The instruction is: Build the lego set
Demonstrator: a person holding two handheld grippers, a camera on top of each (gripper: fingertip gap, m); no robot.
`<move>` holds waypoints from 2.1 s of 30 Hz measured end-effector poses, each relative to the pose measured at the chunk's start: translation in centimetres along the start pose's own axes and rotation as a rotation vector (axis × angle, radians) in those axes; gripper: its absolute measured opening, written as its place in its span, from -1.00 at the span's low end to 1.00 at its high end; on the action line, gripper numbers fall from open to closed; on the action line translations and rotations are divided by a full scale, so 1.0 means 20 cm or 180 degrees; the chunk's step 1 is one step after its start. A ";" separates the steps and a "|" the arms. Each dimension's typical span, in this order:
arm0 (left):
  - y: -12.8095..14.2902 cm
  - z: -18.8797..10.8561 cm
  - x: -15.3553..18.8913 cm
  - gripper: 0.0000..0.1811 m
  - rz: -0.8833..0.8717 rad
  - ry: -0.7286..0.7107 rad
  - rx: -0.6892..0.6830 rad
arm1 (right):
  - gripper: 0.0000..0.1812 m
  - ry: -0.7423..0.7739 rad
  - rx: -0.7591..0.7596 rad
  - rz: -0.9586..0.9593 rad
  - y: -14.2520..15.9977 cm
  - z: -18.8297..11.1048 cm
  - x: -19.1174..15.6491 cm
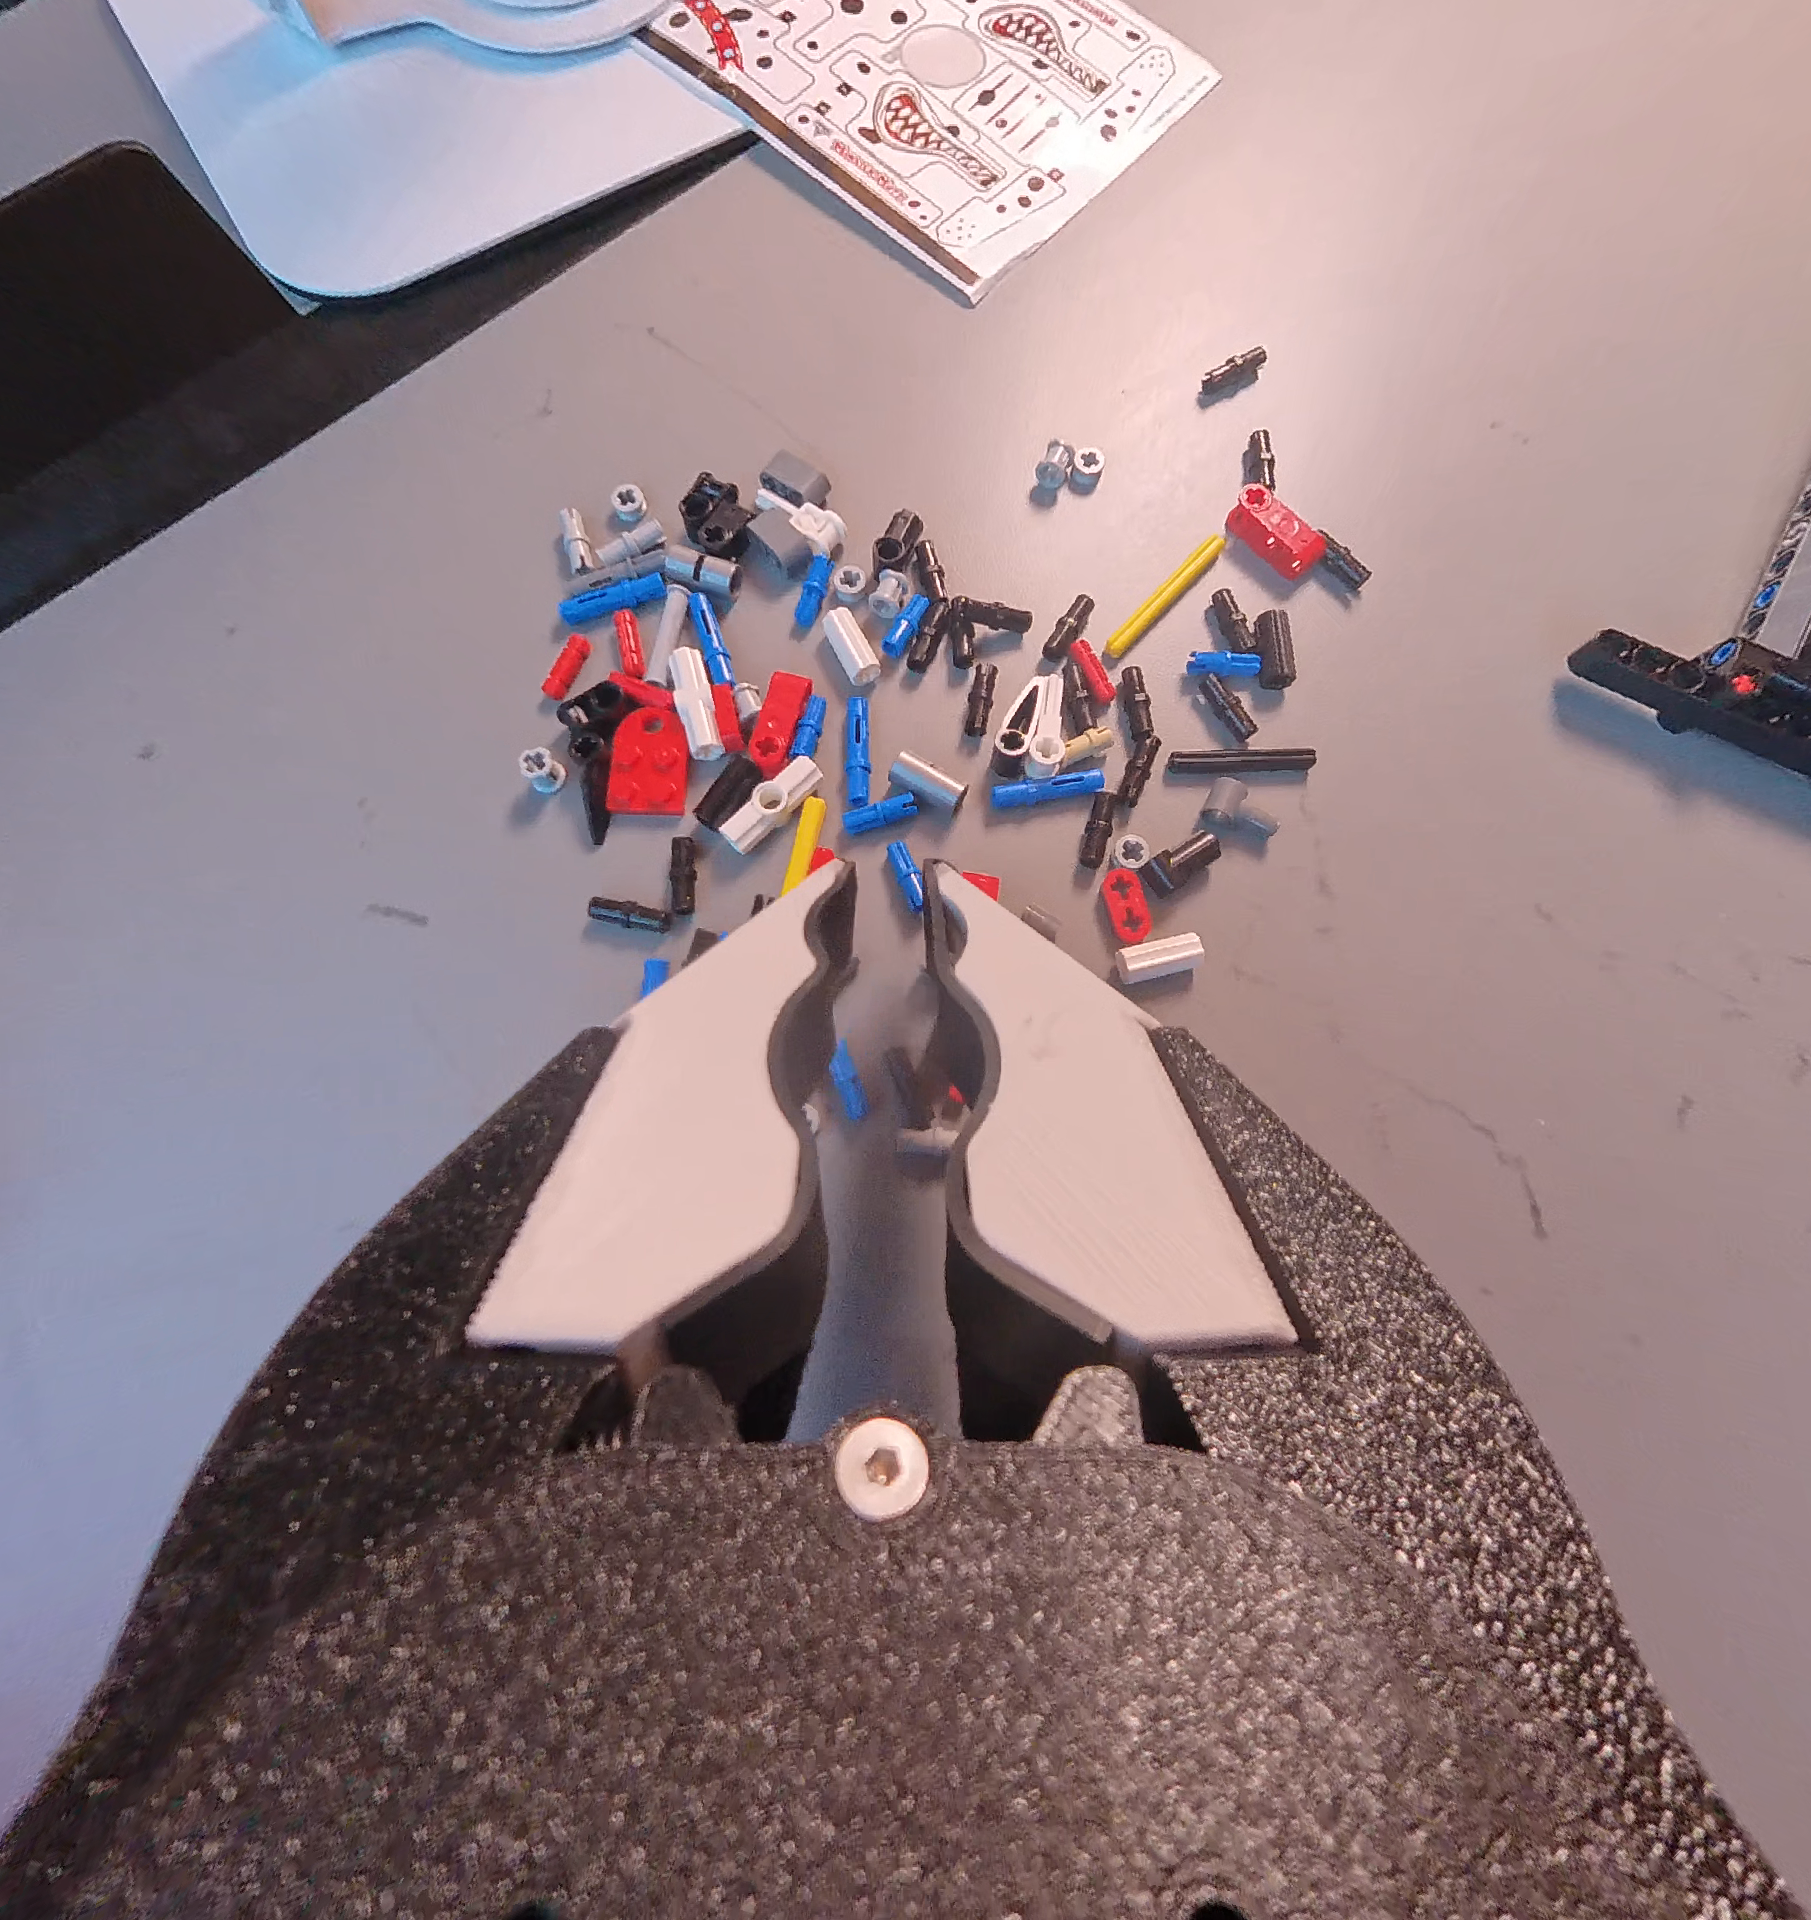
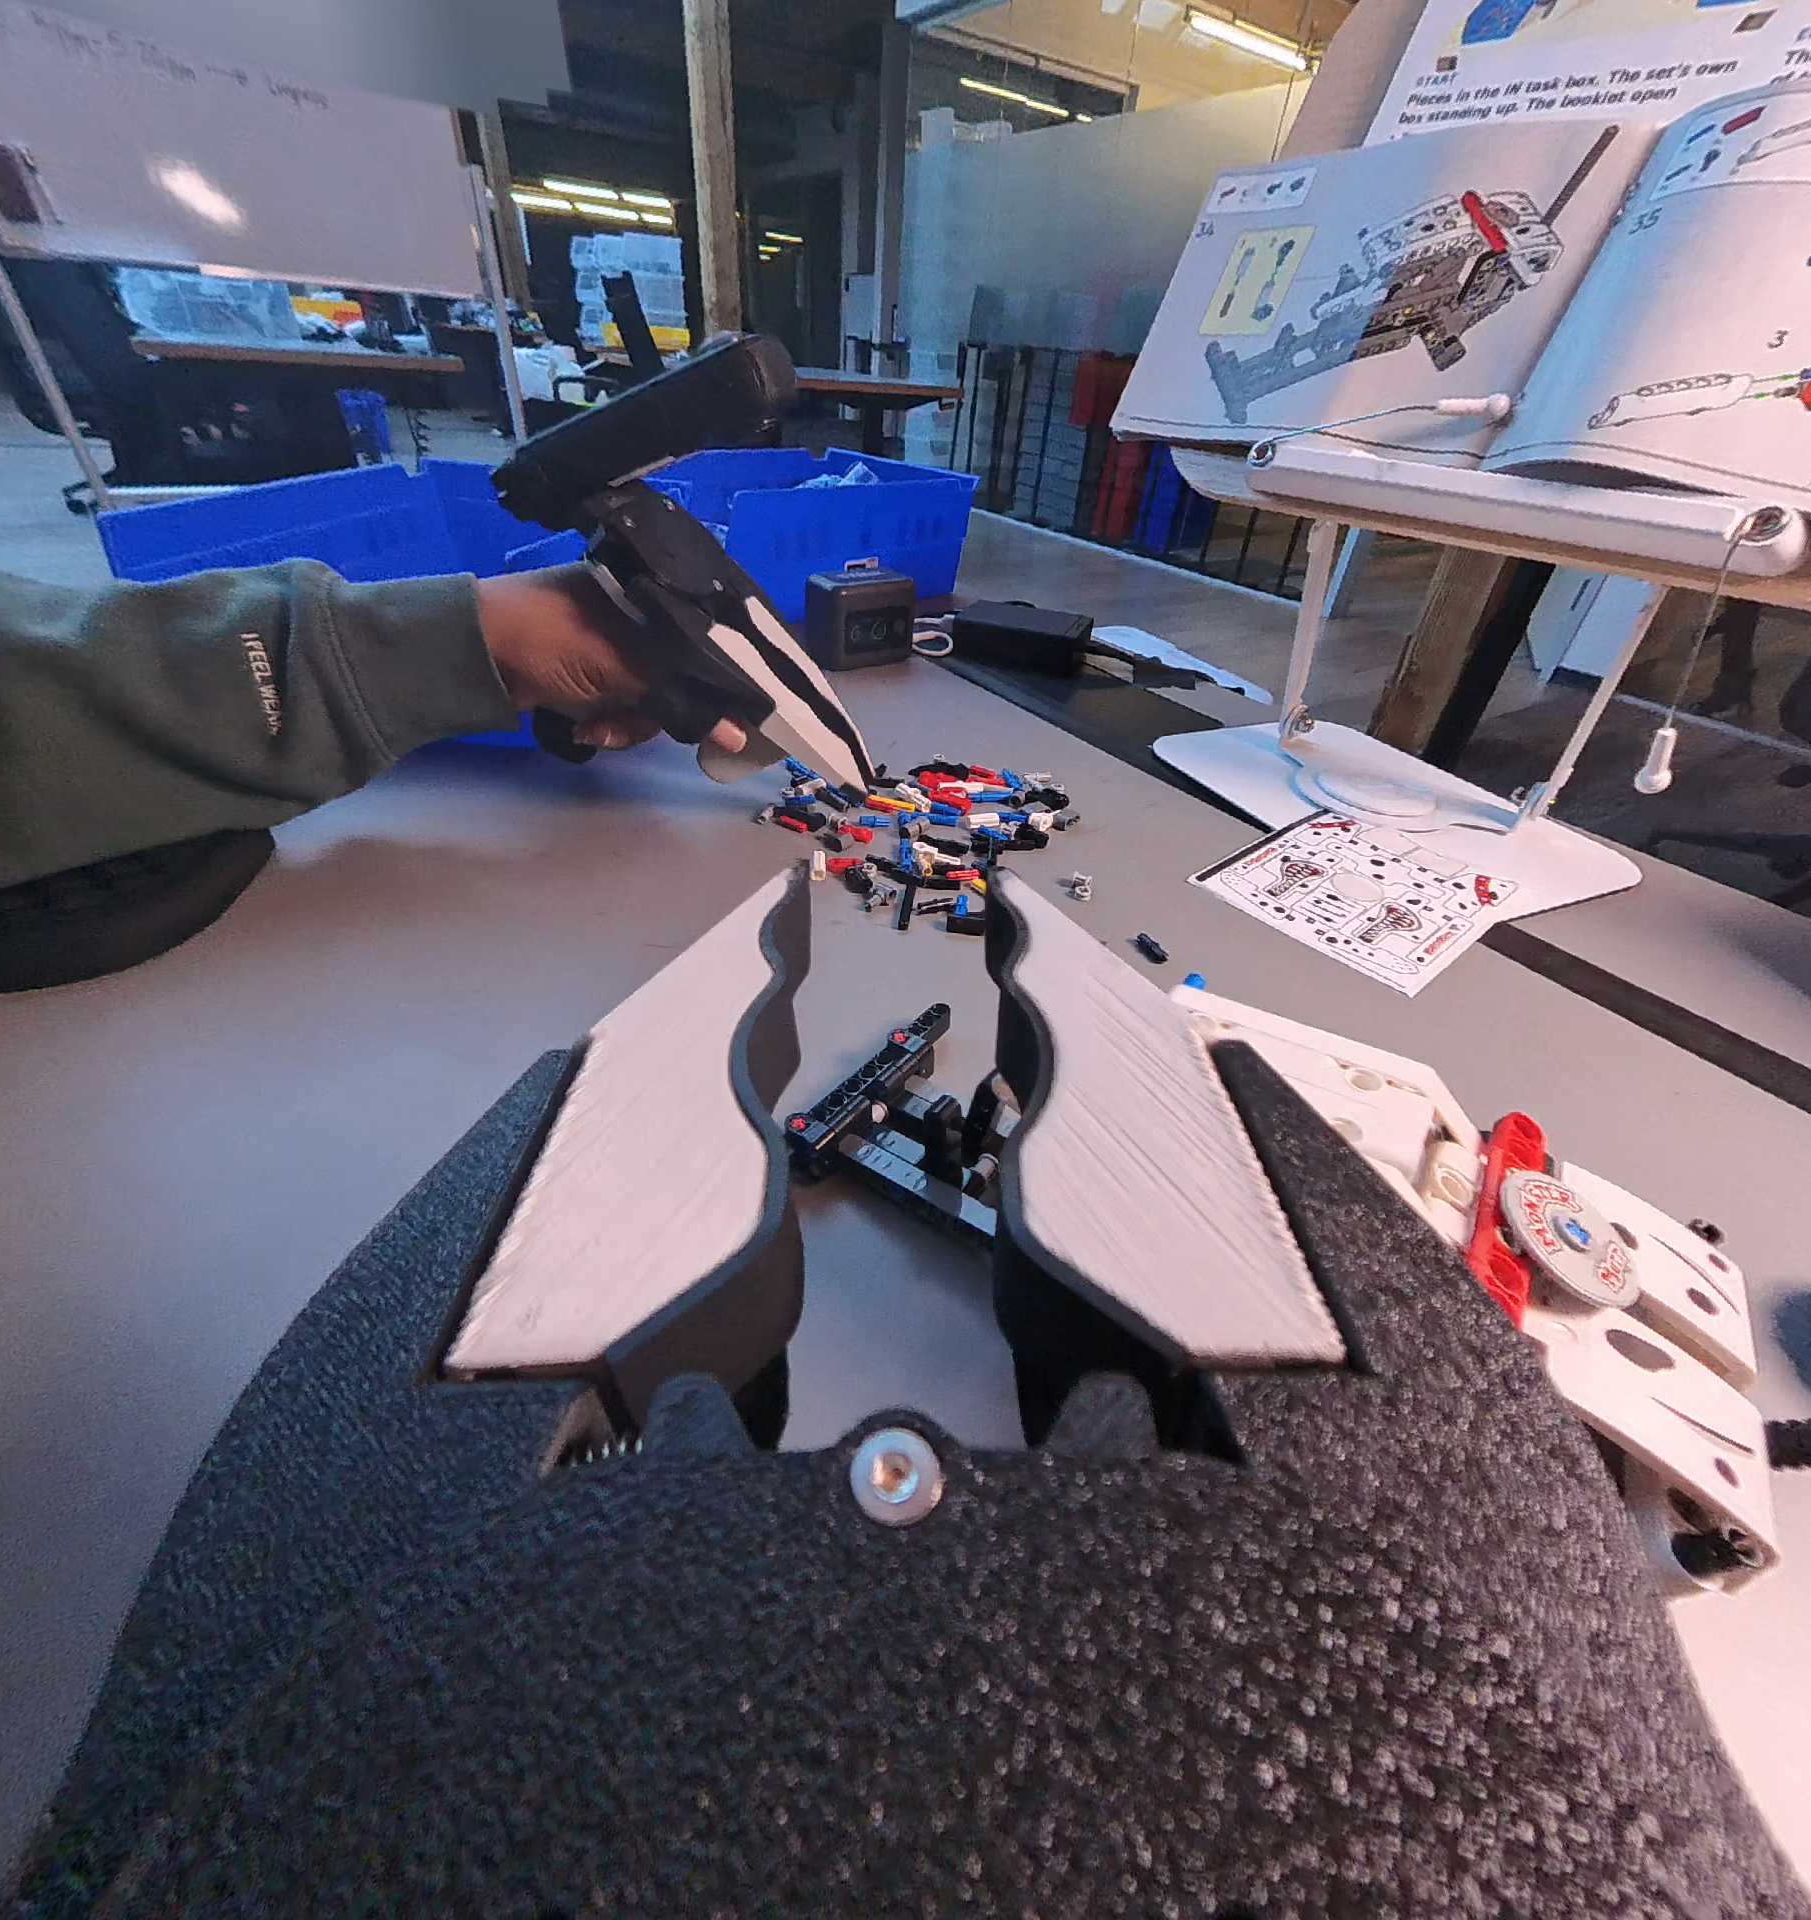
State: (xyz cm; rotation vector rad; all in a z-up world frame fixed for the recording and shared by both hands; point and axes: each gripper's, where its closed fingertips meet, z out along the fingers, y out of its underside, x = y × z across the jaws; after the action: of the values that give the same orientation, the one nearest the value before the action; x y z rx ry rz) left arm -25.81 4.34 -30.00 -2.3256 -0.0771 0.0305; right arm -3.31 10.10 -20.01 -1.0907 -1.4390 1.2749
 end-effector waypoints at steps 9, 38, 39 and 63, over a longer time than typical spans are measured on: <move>0.05 0.06 0.01 -0.86 -0.0043 0.0040 -0.0180 | -0.69 -0.0115 -0.0045 0.0063 0.02 0.01 -0.03; 0.09 -0.15 0.60 -0.95 0.0435 0.0814 0.0123 | -0.65 0.0711 0.0467 0.0176 -0.14 -0.14 0.25; 0.11 -0.14 0.62 -0.95 0.0469 0.0823 0.0084 | -0.66 0.0723 0.0468 0.0182 -0.14 -0.14 0.25; 0.20 -0.09 0.71 -0.91 0.0904 0.0877 -0.0115 | -0.68 0.0756 0.0282 0.0023 -0.07 -0.12 0.26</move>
State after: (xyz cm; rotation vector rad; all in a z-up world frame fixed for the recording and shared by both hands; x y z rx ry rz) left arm -11.34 1.28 -31.65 -2.3367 0.3931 -0.1496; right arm -2.10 15.59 -18.02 -1.1467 -1.1917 1.1601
